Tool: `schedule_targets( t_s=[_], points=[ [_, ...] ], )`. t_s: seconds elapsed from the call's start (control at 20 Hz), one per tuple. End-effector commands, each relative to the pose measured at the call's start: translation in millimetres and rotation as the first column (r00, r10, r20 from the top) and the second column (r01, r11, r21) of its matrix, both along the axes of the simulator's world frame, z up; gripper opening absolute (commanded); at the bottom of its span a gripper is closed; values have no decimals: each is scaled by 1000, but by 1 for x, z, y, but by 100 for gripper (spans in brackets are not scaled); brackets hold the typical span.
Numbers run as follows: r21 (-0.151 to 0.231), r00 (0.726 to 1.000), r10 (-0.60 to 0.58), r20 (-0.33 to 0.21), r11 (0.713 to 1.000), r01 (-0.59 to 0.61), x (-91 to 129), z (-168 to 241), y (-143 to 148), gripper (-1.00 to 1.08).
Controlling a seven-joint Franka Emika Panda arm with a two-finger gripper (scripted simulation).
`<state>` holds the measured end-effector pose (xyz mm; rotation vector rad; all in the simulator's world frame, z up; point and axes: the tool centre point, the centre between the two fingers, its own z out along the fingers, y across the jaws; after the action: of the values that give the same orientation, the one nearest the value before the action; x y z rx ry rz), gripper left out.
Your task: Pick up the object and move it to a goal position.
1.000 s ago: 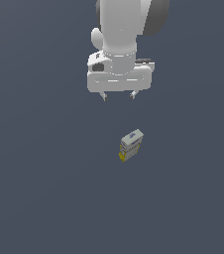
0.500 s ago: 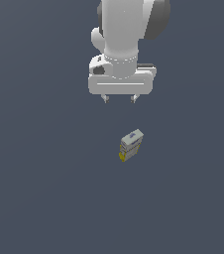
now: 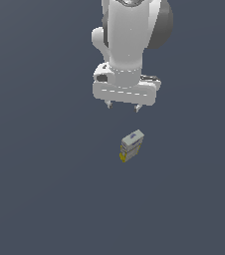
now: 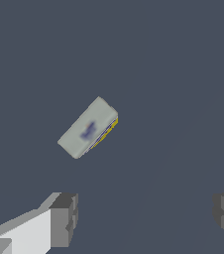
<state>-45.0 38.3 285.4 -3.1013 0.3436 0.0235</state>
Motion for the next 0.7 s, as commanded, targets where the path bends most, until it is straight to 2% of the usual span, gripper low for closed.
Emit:
schedule_targets(
  t_s=[0.0,0.3,0.65],
  points=[
    [-2,998,-58,0,998,58,5,-6,3,100],
    [-8,981,-196,0,981,196,15,-21,11,100],
    [-14,937,-351,2,936,351,27,-39,21,100]
  ],
)
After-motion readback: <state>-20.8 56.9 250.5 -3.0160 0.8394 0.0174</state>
